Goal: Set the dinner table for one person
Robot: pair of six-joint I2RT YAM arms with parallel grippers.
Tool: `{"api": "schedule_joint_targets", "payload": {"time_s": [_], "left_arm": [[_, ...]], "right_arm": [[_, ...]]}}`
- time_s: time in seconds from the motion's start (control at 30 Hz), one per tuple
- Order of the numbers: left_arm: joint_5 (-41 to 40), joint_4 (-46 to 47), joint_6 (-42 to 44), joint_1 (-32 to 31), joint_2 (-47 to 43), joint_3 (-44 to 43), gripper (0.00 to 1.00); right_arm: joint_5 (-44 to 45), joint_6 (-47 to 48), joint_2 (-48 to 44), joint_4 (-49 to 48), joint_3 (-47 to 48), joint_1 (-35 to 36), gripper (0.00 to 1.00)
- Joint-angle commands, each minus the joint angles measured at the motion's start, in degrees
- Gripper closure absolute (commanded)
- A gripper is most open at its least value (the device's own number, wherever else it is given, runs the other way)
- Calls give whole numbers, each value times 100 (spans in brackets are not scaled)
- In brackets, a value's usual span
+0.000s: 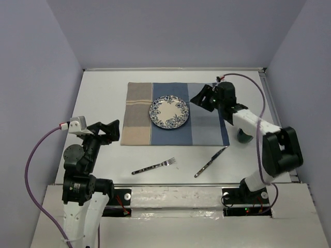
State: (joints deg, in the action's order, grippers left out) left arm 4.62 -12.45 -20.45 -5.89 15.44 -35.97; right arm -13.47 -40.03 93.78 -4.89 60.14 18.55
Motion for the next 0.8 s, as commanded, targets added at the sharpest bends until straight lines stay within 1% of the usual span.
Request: {"api": "schedule_joint_targets", "payload": {"time_s": [0.0,0.03,0.07,0.1,0.13,0.17,0.23,0.3,0.33,0.37,0.4,0.47,0.53,0.6,0.77], "left_arm": [[328,419,50,-237,-147,90,3],[329,419,58,-298,-190,90,3],[303,419,67,-360,-217,81,2],[285,410,58,-491,-261,72,2],[224,392,50,-562,-278,81,1],[197,384,41,-623,-296,72,1],[171,366,58,-799,-331,55,1],[171,348,67,-931,-392,55,1],[153,348,76,-975,-428,55,1],[136,340,76,-1010,-454,46,1],[109,331,85,-1054,-480,46,1],[65,322,85,-1159,-560,46,1],[13,304,76,-1221,-621,37,1],[-40,296,85,-1309,-674,37,1],[-102,278,85,-1397,-771,37,1]], "right_arm": [[600,400,-1412,383,-651,-868,39],[740,426,-1998,444,-1001,-1044,39],[898,461,-2273,505,-1117,-1194,39],[1099,592,-2720,915,-1258,-1413,40],[1650,680,-2916,1084,-1311,-1467,41],[1881,750,-3074,1225,-1347,-1468,41],[2355,935,-3399,1839,-1373,-1529,41],[2769,979,-3707,2069,-1443,-1529,43],[3015,988,-3709,2201,-1444,-1529,44],[3505,988,-3952,2437,-1470,-1529,45],[3675,1067,-4094,2474,-1513,-1529,46],[3817,1216,-4323,2501,-1601,-1529,46],[3826,1366,-4307,2694,-1567,-1529,46],[3809,1367,-3991,2984,-1435,-1529,46],[3396,1419,-3464,3037,-1400,-1529,46]]}}
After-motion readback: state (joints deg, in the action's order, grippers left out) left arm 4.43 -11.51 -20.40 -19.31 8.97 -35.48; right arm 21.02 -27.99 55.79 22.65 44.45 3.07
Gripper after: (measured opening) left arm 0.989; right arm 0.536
